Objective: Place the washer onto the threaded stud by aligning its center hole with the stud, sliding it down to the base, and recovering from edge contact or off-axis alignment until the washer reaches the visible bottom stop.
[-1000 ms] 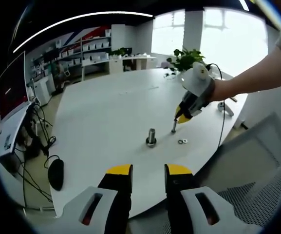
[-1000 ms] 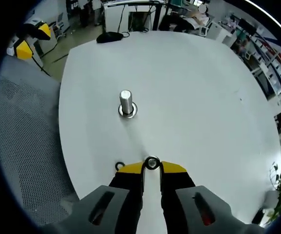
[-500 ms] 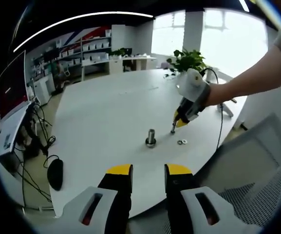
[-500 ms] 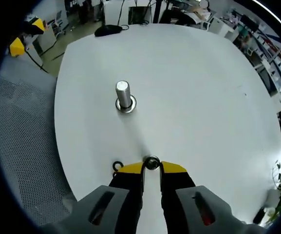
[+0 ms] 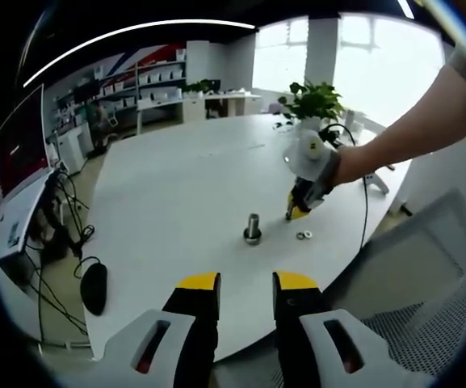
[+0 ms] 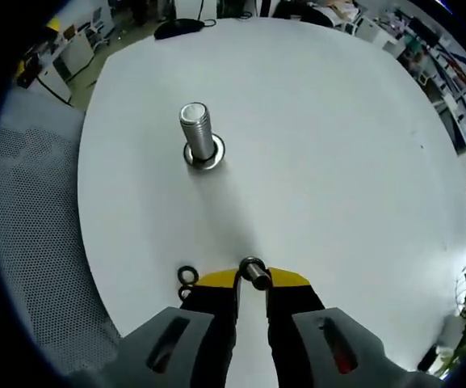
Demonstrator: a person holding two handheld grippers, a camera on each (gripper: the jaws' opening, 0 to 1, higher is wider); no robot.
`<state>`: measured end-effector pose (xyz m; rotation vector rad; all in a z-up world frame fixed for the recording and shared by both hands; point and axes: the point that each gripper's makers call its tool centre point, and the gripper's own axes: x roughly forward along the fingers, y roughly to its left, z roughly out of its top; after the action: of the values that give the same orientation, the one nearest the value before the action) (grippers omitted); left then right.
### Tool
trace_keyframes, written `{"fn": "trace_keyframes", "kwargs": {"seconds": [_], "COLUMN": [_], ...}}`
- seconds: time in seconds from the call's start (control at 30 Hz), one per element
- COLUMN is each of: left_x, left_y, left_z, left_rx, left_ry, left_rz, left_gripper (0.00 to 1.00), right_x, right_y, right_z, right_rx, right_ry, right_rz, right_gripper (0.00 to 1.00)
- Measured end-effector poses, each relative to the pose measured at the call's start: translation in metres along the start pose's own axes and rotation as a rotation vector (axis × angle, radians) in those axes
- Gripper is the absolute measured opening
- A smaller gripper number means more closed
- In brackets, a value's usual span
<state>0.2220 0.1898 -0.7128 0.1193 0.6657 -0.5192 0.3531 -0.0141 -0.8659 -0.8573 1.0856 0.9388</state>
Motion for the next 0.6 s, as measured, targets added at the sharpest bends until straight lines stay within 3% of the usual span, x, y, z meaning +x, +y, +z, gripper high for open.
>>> {"fn": "trace_keyframes", "kwargs": {"seconds": [0.6], "left_x": [0.000], "left_y": [0.001], "left_z": [0.000], "left_rx": [0.000], "left_ry": [0.002], "left_rz": [0.008], "left_gripper": [0.24], "right_x": [-0.003], "right_y": [-0.001], "right_z": [-0.012], "right_rx": [0.033], "right_ry": [0.016], "right_rz": [0.009], "right_gripper": [0.16]}}
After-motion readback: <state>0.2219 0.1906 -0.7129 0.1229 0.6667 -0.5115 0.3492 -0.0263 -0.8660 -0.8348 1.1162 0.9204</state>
